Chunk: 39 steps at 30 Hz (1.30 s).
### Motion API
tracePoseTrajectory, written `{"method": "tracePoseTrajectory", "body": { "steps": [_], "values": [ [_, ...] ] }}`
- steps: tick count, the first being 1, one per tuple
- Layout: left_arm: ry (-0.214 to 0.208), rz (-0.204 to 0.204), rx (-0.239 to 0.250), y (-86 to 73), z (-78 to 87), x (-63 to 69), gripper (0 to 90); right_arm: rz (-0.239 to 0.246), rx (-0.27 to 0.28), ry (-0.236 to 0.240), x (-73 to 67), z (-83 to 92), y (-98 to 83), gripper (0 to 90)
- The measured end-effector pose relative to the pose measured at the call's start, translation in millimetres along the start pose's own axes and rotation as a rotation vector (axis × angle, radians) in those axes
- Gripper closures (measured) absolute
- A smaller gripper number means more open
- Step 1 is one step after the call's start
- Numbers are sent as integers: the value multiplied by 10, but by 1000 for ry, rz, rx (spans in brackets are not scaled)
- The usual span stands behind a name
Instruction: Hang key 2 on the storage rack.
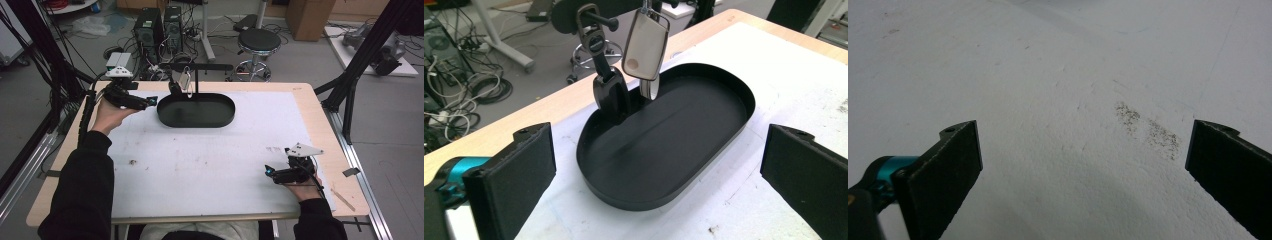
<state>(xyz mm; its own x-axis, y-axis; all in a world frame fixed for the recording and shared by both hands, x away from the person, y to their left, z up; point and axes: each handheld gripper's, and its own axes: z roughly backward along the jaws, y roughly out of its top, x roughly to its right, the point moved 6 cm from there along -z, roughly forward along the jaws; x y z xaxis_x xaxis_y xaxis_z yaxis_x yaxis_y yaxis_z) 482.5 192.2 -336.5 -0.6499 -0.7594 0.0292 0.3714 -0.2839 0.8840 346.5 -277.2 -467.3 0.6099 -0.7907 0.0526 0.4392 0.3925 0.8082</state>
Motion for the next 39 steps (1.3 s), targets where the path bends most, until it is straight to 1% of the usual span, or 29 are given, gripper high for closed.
{"method": "tracePoseTrajectory", "body": {
  "steps": [2, 4, 7, 8, 9, 11, 13, 15, 16, 23, 25, 26, 28, 30, 31, 33, 35, 37, 39],
  "values": [
    [-4, 16, 12, -42, 35, -8, 17, -1, 0, 0, 0, 1, -1, 8],
    [9, 20, 4, -121, 72, -29, 17, -3, -1, 1, -2, 4, -3, 8],
    [17, 35, 0, -223, 116, -44, 17, -3, 0, -1, 1, 4, -6, 8],
    [24, 33, -3, -259, 136, -49, 17, -1, 0, -1, 4, 2, -5, 8],
    [27, 41, 1, -291, 154, -48, 17, -2, 0, -1, 3, 0, -5, 8],
    [33, 43, 0, -359, 188, -48, 17, 1, -1, 2, -3, 1, -3, 8],
    [25, 46, 3, -443, 218, -19, 17, 0, -3, -1, -7, 1, -2, 8],
    [25, 32, -14, -515, 245, 3, 17, 0, 0, -2, -8, 4, 1, 8],
    [28, 29, -14, -552, 259, 20, 17, -3, 0, -4, -10, 7, 2, 8],
    [25, 32, -16, -792, 382, 79, 17, -1, -2, -10, -10, 21, -3, 8],
    [32, 34, -31, -874, 408, 77, 17, -2, -4, -11, -8, 21, -7, 8],
    [30, 41, -38, -912, 417, 77, 17, -1, -3, -10, -8, 23, -6, 8],
    [29, 46, -65, -990, 440, 73, 17, 0, -1, -11, -8, 27, -4, 8],
    [35, 43, -68, -1028, 474, 86, 17, 5, 0, -10, -10, 29, -4, 8],
    [33, 47, -62, -1039, 490, 101, 17, 6, -1, -9, -10, 29, -4, 8],
    [33, 39, -66, -1063, 526, 122, 17, 5, 0, -9, -12, 31, -3, 8],
    [30, 39, -73, -1095, 567, 162, 17, 4, 1, -7, -12, 31, -3, 8],
    [30, 36, -63, -1119, 597, 203, 17, 5, -2, -7, -13, 29, -5, 8],
    [26, 26, -71, -1157, 630, 245, 17, 7, -1, -8, -7, 26, -5, 8]
  ]
}}
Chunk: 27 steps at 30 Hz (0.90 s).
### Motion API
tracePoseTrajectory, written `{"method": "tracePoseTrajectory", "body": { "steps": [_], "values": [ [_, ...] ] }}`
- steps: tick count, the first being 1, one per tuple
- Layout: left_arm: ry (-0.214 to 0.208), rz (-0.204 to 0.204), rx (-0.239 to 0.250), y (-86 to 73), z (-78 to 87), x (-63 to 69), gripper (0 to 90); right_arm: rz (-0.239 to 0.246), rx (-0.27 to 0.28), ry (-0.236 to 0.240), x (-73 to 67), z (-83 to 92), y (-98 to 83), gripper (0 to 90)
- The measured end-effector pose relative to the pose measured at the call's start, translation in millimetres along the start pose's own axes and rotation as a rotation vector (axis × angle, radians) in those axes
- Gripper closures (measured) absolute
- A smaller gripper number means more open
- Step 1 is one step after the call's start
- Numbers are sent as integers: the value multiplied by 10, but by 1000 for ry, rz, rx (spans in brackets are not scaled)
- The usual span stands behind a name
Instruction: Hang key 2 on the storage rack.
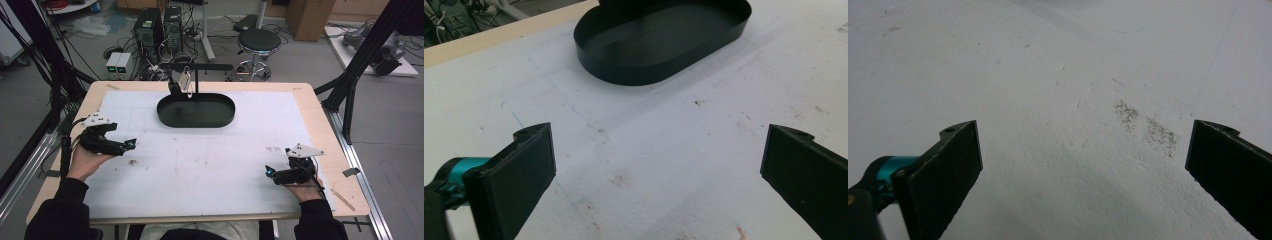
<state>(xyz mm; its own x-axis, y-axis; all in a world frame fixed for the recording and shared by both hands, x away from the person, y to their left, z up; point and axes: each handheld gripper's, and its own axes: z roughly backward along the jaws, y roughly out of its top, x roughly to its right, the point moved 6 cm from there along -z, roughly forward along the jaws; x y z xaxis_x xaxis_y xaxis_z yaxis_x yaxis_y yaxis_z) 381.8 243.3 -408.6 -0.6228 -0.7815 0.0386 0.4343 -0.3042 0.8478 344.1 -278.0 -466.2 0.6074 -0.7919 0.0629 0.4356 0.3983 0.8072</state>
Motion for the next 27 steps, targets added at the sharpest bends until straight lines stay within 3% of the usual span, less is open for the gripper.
{"method": "tracePoseTrajectory", "body": {
  "steps": [6, 9, 17, 21, 27],
  "values": [
    [-5, -23, 0, -124, 92, 100, 17, -1, 0, 1, -4, 5, 1, 8],
    [20, -22, -2, -204, 146, 141, 17, 0, 0, 1, -4, 3, 0, 8],
    [39, 21, 9, -506, 247, 153, 17, 0, -9, -6, -10, 3, -11, 8],
    [25, 34, 19, -617, 288, 193, 17, -1, -13, -9, -9, 6, -17, 8],
    [-2, 50, -8, -751, 291, 251, 17, 3, -17, -12, -8, 6, -24, 8]
  ]
}}
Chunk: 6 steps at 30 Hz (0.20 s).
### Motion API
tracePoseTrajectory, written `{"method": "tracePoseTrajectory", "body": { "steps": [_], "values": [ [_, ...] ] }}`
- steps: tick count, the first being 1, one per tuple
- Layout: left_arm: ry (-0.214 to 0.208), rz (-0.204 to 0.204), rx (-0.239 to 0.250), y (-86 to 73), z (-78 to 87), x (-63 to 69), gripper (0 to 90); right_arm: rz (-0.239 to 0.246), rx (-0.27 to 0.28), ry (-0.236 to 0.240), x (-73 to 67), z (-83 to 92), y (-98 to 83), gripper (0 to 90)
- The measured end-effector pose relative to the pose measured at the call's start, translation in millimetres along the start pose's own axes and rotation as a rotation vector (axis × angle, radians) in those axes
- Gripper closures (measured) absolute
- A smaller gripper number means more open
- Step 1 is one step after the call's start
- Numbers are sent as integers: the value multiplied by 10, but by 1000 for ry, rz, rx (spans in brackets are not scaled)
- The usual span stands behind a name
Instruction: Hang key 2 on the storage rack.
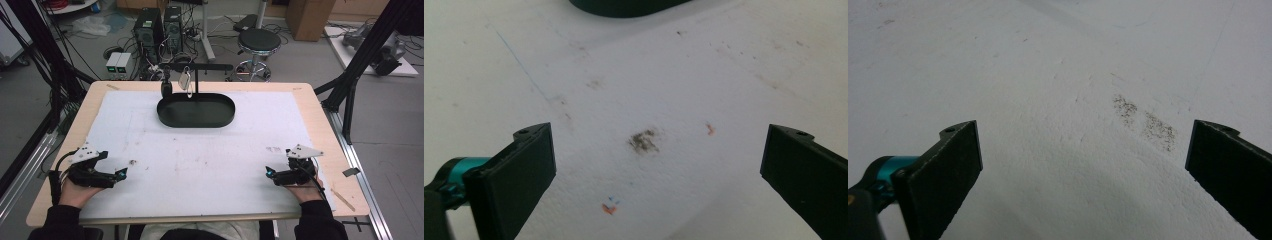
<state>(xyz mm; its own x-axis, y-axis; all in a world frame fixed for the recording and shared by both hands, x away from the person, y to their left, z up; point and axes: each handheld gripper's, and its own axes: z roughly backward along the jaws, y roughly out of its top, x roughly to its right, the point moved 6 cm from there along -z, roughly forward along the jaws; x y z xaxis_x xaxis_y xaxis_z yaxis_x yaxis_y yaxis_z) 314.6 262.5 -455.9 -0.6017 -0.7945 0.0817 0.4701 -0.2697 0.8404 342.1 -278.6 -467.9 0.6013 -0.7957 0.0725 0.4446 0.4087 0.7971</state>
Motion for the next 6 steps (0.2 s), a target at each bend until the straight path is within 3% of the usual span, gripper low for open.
{"method": "tracePoseTrajectory", "body": {
  "steps": [4, 6],
  "values": [
    [-10, 12, -22, -87, -41, 67, 17, 8, 3, 5, 0, -1, 6, 8],
    [5, -8, -35, -96, -65, 84, 17, 4, 3, 7, 3, 0, 3, 8]
  ]
}}
